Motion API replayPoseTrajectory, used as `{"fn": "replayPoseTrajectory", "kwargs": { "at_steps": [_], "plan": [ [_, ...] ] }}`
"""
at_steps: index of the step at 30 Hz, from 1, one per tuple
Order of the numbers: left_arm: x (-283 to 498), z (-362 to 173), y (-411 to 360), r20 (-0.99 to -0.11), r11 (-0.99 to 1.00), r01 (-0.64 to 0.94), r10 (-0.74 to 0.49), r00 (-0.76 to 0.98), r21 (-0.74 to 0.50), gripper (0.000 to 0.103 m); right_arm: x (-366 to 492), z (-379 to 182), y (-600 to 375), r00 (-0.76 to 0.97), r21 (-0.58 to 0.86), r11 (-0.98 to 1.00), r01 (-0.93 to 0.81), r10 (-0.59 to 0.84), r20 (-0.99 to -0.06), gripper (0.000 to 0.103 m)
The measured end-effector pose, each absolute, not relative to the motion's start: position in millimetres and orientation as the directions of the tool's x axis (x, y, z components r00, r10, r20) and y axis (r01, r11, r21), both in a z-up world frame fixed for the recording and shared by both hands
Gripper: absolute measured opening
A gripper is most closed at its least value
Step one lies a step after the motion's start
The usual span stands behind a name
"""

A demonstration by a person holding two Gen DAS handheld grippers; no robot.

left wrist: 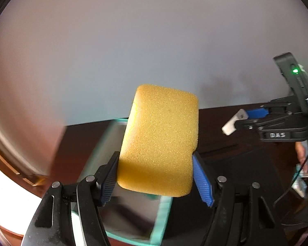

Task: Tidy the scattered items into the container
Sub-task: 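Carry the yellow sponge and white charger with both tools over the box, then open the left tool to drop the sponge while the right drops the charger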

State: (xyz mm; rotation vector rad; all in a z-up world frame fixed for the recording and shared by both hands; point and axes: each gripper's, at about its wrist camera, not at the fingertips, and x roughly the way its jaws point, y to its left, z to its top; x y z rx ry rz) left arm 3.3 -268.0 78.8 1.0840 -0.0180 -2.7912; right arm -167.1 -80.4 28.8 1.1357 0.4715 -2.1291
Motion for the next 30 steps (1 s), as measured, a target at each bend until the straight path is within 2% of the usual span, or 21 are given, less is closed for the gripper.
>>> {"fn": "replayPoseTrajectory", "kwargs": {
  "at_steps": [4, 10, 16, 26, 27, 30],
  "plan": [
    [1.5, 69.5, -317.0, -0.698, -0.979, 0.192, -0.185, -0.692, 0.069, 0.069, -156.5, 36.2, -152.7, -0.358, 0.006, -0.650, 0.760, -0.426, -0.831, 0.038],
    [-24.1, 24.2, -355.0, -0.779, -0.978, 0.208, -0.126, -0.615, -0.006, 0.069, -160.2, 7.4, -221.7, -0.304, 0.009, -0.603, 0.798, -0.415, -0.858, 0.038],
    [-48.0, -19.2, -365.5, -0.844, -0.981, 0.193, -0.080, -0.530, -0.029, 0.069, -168.7, -17.4, -238.6, -0.280, 0.006, -0.600, 0.800, -0.383, -0.881, 0.038],
    [-69.4, -53.1, -361.5, -0.897, -0.979, 0.195, -0.037, -0.440, -0.055, 0.070, -172.2, -42.4, -248.9, -0.268, -0.021, -0.597, 0.802, -0.328, -0.906, 0.038],
    [-69.6, -52.3, -362.5, -0.899, -0.977, 0.206, -0.046, -0.436, -0.050, 0.071, -173.6, -42.7, -247.7, -0.273, -0.023, -0.603, 0.798, -0.327, -0.905, 0.040],
    [-69.9, -44.9, -367.2, -0.902, -0.974, 0.225, -0.068, -0.427, -0.033, 0.071, -177.4, -34.8, -238.6, -0.304, -0.023, -0.623, 0.782, -0.348, -0.887, 0.067]
  ]
}}
